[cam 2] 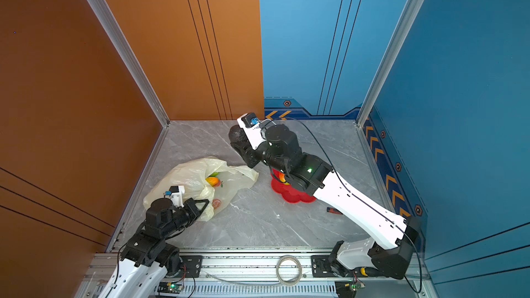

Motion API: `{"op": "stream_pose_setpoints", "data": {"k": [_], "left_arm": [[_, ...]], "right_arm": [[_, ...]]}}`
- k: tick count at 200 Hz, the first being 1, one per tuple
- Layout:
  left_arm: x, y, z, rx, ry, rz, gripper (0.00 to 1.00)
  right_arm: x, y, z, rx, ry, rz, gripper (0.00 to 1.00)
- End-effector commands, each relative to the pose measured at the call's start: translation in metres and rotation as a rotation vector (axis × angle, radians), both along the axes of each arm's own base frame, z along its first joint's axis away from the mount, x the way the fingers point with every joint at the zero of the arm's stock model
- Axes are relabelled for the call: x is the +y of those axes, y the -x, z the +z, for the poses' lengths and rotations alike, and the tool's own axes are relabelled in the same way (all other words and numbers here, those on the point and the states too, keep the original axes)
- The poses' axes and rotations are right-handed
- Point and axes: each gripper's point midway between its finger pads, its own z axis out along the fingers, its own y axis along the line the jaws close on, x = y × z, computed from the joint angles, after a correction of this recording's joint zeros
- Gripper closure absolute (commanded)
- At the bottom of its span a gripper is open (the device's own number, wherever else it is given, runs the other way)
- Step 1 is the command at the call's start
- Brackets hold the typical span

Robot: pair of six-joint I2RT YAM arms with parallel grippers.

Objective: Place the fruits into the plastic bag
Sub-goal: 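Carry the avocado over to the bag mouth held by the left gripper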

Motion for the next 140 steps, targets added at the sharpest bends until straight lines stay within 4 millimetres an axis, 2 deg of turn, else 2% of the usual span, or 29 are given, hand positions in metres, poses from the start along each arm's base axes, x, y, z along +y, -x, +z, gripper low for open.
{"op": "stream_pose_setpoints", "data": {"k": [1,65,106,140], "left_arm": [[0.001,-0.001,0.014,-0.031,-0.001,-0.006,1.0],[0.002,0.001,0.016,-0.032,-0.003,0.0,1.0],[0.003,0.002,0.016,-0.032,-0.005,0.001,1.0],[0.003,0.003,0.016,-0.032,-0.005,0.002,1.0]], "right_arm": [[0.019,0.013,-0.016,0.013,0.064,0.077,0.71],[0.062,0.03,-0.092,0.141,0.223,0.201,0.72],[0.075,0.027,-0.146,0.241,0.312,0.222,0.72],[0.081,0.017,-0.182,0.319,0.352,0.218,0.73]]}}
